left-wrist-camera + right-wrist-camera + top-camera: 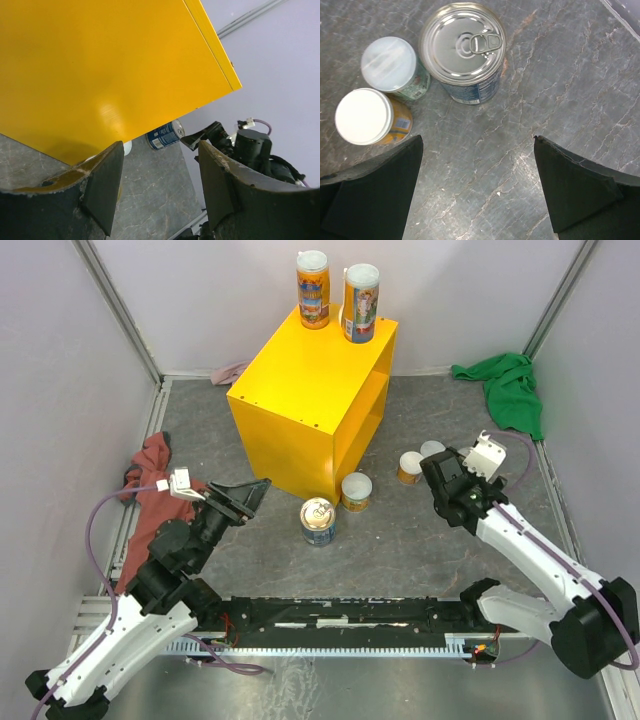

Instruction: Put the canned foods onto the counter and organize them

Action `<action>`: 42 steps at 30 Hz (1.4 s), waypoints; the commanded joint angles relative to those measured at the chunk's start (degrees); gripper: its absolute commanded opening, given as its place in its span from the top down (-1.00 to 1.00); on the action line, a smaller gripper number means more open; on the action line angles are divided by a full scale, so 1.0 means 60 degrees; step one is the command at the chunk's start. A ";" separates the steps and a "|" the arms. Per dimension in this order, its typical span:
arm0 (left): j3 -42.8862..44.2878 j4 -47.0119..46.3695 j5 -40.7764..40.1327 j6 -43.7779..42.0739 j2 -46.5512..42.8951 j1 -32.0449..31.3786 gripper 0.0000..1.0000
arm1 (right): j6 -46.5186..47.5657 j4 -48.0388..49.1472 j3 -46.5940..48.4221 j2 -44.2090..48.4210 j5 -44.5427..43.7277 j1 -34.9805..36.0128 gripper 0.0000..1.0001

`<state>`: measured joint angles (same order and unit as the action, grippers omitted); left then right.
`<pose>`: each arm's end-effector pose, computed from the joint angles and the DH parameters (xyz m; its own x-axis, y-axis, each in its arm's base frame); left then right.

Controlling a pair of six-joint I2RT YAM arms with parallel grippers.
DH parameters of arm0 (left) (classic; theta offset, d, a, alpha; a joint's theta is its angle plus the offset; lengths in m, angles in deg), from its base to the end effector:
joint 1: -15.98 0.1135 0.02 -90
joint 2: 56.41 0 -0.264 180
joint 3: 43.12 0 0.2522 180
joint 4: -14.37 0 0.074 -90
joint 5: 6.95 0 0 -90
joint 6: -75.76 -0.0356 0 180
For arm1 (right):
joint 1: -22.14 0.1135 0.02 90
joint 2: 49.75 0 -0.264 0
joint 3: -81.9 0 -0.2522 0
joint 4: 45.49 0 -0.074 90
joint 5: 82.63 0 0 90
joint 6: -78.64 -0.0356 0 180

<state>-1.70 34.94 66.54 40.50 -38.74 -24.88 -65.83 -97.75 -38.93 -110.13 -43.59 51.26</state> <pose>0.0877 -0.0625 0.3012 -0.3127 -0.7646 -0.5635 0.2725 0.4961 -0.8244 0.1874 0.0727 0.2602 -0.3287 0.4037 -0.8538 0.6279 0.7687 0.1217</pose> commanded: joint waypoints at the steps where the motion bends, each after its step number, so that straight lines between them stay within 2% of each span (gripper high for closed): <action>1: -0.0116 -0.0757 0.0367 0.0191 -0.0050 0.0031 -0.36 | -0.0325 -0.0093 0.0474 -0.0419 0.0098 -0.0391 -0.99; 11: -0.0458 -0.1497 0.0918 0.0421 0.0403 0.0028 -0.36 | 0.0375 0.0917 0.0534 -0.1252 0.0664 -0.1449 -0.99; 26: -0.0543 -0.2033 0.0750 0.0272 0.0753 0.0030 -0.36 | 0.1479 0.2170 0.1203 -0.2768 0.1895 -0.2607 -0.99; 35: -0.0690 -0.2318 0.0611 0.0151 0.0977 0.0029 -0.36 | 0.1633 0.2538 0.1379 -0.3385 0.2221 -0.3087 -0.99; 42: -0.0687 -0.2382 0.0426 -0.0043 0.1038 0.0029 -0.37 | 0.1678 0.2669 0.1572 -0.3857 0.1908 -0.3256 -0.99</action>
<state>-6.20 24.14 70.80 41.27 -32.55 -24.88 -56.46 -83.61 -32.15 -132.40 -29.93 32.47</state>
